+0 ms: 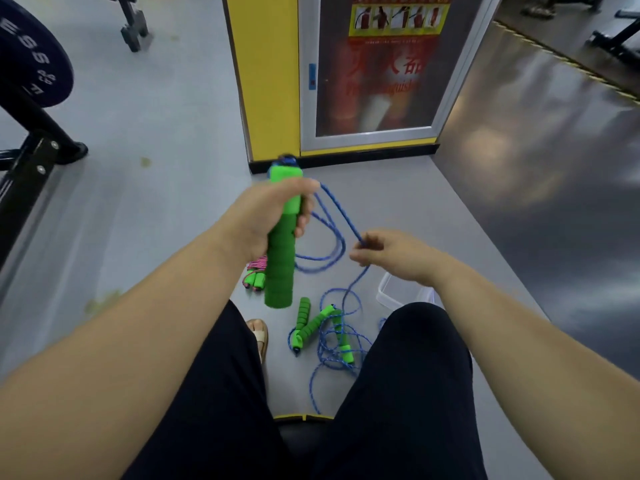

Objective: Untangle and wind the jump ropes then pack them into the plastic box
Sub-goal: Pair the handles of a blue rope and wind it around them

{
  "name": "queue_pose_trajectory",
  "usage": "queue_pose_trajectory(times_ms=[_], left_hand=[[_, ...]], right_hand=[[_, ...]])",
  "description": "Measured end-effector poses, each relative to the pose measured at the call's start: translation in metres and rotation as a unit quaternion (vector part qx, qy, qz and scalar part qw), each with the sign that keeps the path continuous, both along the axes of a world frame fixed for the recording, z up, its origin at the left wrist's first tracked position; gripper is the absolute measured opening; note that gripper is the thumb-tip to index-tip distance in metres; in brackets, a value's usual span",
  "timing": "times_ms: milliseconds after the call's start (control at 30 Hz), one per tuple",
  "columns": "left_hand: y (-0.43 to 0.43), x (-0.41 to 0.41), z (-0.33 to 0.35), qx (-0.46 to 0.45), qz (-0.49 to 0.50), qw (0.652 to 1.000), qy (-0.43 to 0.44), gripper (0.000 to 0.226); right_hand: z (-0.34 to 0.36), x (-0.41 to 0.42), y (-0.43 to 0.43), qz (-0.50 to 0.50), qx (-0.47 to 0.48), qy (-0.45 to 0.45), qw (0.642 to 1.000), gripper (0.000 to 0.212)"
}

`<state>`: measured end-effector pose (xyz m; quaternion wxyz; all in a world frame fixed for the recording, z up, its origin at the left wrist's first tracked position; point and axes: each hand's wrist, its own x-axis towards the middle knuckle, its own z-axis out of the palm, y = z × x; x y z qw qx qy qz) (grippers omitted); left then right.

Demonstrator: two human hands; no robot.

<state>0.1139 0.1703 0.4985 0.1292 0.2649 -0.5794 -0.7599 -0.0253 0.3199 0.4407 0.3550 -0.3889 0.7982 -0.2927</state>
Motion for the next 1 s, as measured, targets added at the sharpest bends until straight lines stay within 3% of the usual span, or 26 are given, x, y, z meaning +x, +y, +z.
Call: queue_pose_trajectory(times_ms=[100,200,300,400,500,633,767,867,1000], left_hand=[[-0.015,0.002,0.014,0.096,0.082,0.988,0.09,0.023],[-0.039,0.011,0.016,0.124,0.179,0.971,0.095,0.023],[-0.051,0.019,0.003,0.106,0.213,0.971,0.026,0.014],[-0.042,0.016,-0.012,0.088,0.189,0.978,-0.006,0.007],[-0.019,0.006,-0.021,0.037,0.1,0.994,-0.015,0.007],[0.011,-0.01,-0.019,-0.047,-0.003,0.999,-0.012,0.029],[0.025,-0.013,-0.015,-0.103,-0.048,0.993,-0.042,0.006],[0.023,-0.007,-0.022,-0.07,-0.004,0.996,-0.051,0.012],[0.019,0.001,-0.028,-0.026,0.055,0.997,-0.042,0.019]], right_hand=[[-0.035,-0.014,0.021,-0.027,0.103,0.093,0.99,0.02],[-0.059,-0.034,0.044,-0.104,0.141,0.058,0.983,0.026],[-0.05,-0.044,0.04,-0.228,0.044,-0.039,0.972,0.03],[-0.009,-0.039,0.01,-0.3,-0.096,-0.064,0.947,0.033],[0.039,-0.018,-0.025,-0.279,-0.22,-0.102,0.929,0.034],[0.086,0.014,-0.048,-0.208,-0.318,-0.207,0.902,0.034],[0.086,0.021,-0.047,-0.184,-0.32,-0.248,0.896,0.031],[0.063,0.02,-0.037,-0.213,-0.296,-0.269,0.891,0.028],[0.014,0.035,-0.018,-0.23,-0.209,-0.238,0.92,0.019]])
